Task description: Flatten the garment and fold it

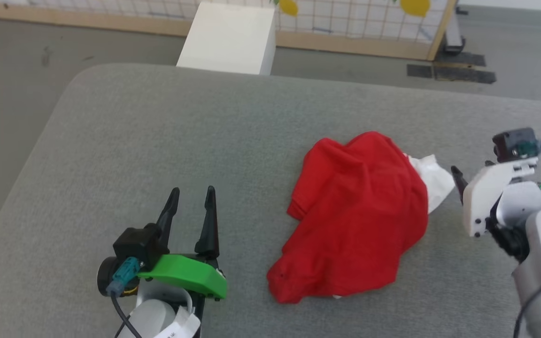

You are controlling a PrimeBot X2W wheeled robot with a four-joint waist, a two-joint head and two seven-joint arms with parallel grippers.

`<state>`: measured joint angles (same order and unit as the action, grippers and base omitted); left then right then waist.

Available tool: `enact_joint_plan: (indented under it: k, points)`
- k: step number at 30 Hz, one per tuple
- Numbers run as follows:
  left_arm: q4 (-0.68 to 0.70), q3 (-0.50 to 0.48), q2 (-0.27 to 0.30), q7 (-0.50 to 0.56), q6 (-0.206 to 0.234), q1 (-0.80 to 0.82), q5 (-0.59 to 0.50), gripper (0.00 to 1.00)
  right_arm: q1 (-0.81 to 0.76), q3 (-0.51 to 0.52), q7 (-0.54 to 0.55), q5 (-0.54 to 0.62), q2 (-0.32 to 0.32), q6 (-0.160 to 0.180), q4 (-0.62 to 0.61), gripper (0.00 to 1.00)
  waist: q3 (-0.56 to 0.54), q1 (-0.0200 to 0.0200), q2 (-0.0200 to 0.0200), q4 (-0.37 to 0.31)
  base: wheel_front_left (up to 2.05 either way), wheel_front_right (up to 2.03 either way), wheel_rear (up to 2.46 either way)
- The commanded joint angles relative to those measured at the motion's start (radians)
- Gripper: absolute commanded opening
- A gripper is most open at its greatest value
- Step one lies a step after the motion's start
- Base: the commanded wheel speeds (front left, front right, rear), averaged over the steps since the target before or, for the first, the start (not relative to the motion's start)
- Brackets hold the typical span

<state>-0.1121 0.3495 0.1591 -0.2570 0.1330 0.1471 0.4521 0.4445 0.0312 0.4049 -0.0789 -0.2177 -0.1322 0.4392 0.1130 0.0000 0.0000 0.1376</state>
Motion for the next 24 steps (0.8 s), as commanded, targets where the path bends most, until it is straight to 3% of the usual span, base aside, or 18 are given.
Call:
enact_joint_plan:
  k: [1,7,17,18,19,20,24]
  points:
    - [0.003,0.001,-0.007,-0.005,-0.006,0.016,-0.015,1.0,0.035,-0.027,0.052,0.006,-0.026,0.002,0.032,1.0,0.06,0.0,0.0,0.058,0.0,0.0,0.0]
    - [-0.005,0.016,-0.041,-0.005,-0.024,0.038,-0.032,1.0,0.122,-0.125,0.18,0.005,-0.106,0.002,0.137,1.0,0.124,0.0,0.0,0.111,0.0,0.0,0.0]
    - [-0.037,0.013,-0.077,-0.005,-0.049,0.053,-0.048,1.0,0.113,-0.24,0.223,-0.071,-0.123,0.002,0.221,1.0,0.149,0.0,0.0,0.132,0.0,0.0,0.0]
    - [-0.042,0.01,-0.078,-0.005,-0.051,0.052,-0.048,1.0,0.111,-0.246,0.228,-0.085,-0.124,0.002,0.227,0.75,0.142,0.0,0.0,0.126,0.0,0.0,0.0]
    - [-0.046,0.006,-0.08,-0.005,-0.053,0.051,-0.048,1.0,0.114,-0.254,0.221,-0.095,-0.127,0.002,0.224,0.29,0.134,0.0,0.0,0.118,0.0,0.0,0.0]
    - [-0.049,0.002,-0.08,-0.005,-0.055,0.05,-0.048,1.0,0.117,-0.254,0.21,-0.107,-0.13,0.002,0.22,0.0,0.128,0.0,0.0,0.111,0.0,0.0,0.0]
    - [-0.061,-0.015,-0.078,-0.005,-0.065,0.044,-0.049,1.0,0.144,-0.224,0.144,-0.165,-0.15,0.002,0.184,0.0,0.088,0.0,0.0,0.072,0.0,0.0,0.0]
